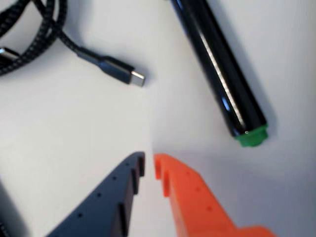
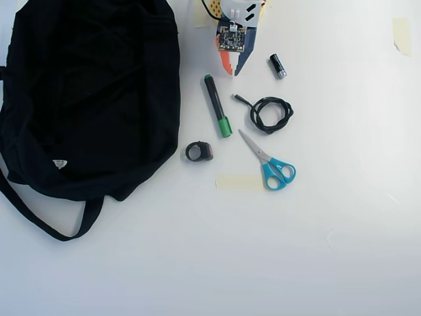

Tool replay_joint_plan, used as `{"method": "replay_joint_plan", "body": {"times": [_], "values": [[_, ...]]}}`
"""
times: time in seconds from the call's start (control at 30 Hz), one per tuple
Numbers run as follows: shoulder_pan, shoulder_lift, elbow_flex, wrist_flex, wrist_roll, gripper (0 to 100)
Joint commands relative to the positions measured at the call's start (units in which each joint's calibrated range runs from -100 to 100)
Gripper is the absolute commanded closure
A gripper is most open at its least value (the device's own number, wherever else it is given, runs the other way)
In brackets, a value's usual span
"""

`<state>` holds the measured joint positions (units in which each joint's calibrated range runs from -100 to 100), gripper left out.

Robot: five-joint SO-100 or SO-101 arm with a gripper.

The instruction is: Put the bike light into the black bag

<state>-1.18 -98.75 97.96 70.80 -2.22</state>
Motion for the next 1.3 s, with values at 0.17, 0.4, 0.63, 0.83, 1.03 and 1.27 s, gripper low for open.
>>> {"method": "replay_joint_plan", "body": {"times": [0.17, 0.4, 0.63, 0.83, 1.03, 1.27], "values": [[-0.6, -0.9, 1.3, 1.9, 0.3, 98], [-0.7, -0.9, 1.3, 1.5, 0.2, 98], [-3.2, 1.2, -4.3, -18.3, -0.4, 98], [-5.6, 19.4, -11.5, -49.9, -5.5, 98], [-5.6, 42.6, -21.6, -82.3, -6.7, 98], [-5.5, 68.9, -51.4, -89.1, -6.3, 98]]}}
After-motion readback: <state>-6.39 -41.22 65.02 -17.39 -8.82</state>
